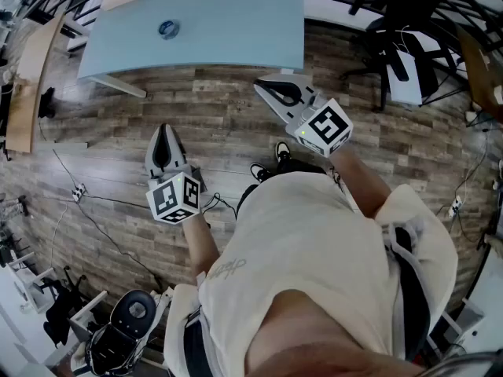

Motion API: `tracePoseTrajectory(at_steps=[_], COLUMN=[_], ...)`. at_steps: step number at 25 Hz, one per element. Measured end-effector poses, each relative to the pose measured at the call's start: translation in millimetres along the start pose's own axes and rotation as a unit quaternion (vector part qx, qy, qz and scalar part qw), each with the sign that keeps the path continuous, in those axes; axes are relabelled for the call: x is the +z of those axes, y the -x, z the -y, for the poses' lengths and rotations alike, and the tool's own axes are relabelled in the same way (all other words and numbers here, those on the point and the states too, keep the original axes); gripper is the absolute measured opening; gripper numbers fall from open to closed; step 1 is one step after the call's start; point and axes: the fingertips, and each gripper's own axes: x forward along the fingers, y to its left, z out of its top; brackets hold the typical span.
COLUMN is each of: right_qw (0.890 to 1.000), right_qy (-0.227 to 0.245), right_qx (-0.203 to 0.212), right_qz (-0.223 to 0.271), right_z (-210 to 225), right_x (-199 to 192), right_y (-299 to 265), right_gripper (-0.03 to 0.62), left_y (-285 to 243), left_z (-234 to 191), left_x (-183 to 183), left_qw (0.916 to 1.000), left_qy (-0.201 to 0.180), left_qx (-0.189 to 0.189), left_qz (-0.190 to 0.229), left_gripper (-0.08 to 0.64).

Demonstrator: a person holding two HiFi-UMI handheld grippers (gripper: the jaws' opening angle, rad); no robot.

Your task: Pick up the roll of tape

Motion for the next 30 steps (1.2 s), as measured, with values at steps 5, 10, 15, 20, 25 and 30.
tracePoseTrajectory(at_steps=[5, 10, 15, 20, 25, 30], right_qw=[1.0, 1.0, 1.0, 1.0, 1.0, 1.0], right_qy=[-0.006, -0.012, -0.011, -0.006, 0.0, -0.001], right_qx=[0.0, -0.006, -0.001, 0.003, 0.009, 0.022], right_qz=[0.004, 0.009, 0.006, 0.005, 0.004, 0.009], right_z=[5.2, 14.2, 15.8, 23.9, 25.0, 25.6], right_x=[-1.5, -6.7, -6.9, -6.0, -1.7, 0.3], right_y=[6.4, 10.1, -3.7, -12.9, -23.0, -29.1], right_gripper=[0.005, 0.006, 0.006, 0.006, 0.006, 0.071], left_y=[-1.0, -4.1, -4.8, -9.5, -13.7, -20.2], left_z=[9.8, 15.4, 1.8, -1.2, -7.7, -9.0], left_x=[-1.0, -5.3, -6.6, -1.5, 0.0, -4.5], left_qw=[1.0, 1.0, 0.9999, 0.9999, 0.9998, 0.9999], left_qy=[-0.003, -0.003, 0.0, -0.002, -0.001, 0.001], left_qx=[-0.002, 0.0, 0.012, 0.017, 0.018, 0.013], left_qz=[-0.001, -0.004, -0.01, -0.004, -0.003, -0.007], left_gripper=[0.029, 0.029, 0.029, 0.029, 0.029, 0.029])
